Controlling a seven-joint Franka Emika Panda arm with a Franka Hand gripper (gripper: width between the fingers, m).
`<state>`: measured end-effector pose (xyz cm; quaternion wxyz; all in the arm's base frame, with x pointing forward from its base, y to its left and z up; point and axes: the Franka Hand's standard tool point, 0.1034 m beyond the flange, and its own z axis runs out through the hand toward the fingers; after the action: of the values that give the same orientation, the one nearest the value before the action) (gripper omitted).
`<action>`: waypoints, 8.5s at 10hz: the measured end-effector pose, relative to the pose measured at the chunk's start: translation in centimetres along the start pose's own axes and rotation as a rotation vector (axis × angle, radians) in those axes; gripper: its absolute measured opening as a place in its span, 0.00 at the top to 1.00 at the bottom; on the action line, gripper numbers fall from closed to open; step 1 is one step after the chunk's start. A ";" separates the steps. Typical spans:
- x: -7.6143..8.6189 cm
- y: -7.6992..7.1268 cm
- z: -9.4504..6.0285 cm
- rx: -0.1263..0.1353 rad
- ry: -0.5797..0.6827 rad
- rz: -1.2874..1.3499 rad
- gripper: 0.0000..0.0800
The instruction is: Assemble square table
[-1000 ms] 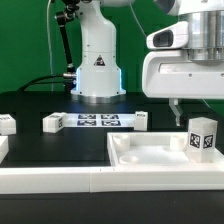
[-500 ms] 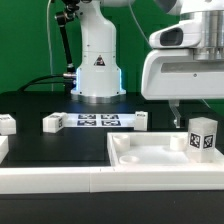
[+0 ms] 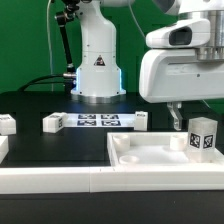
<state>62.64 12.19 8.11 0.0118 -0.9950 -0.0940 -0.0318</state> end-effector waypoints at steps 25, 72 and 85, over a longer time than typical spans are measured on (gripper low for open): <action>0.1 0.4 0.0 0.040 0.000 1.151 0.63; -0.5 1.4 -2.5 -0.021 0.027 0.625 0.19; -2.1 2.6 -2.2 -0.028 -0.003 0.262 0.19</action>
Offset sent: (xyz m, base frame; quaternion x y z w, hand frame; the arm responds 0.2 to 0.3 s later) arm 0.0015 0.0001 -0.0008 0.0065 -0.0061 -0.2027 0.9792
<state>60.88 9.20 10.15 0.0018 -0.9989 0.0372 -0.0300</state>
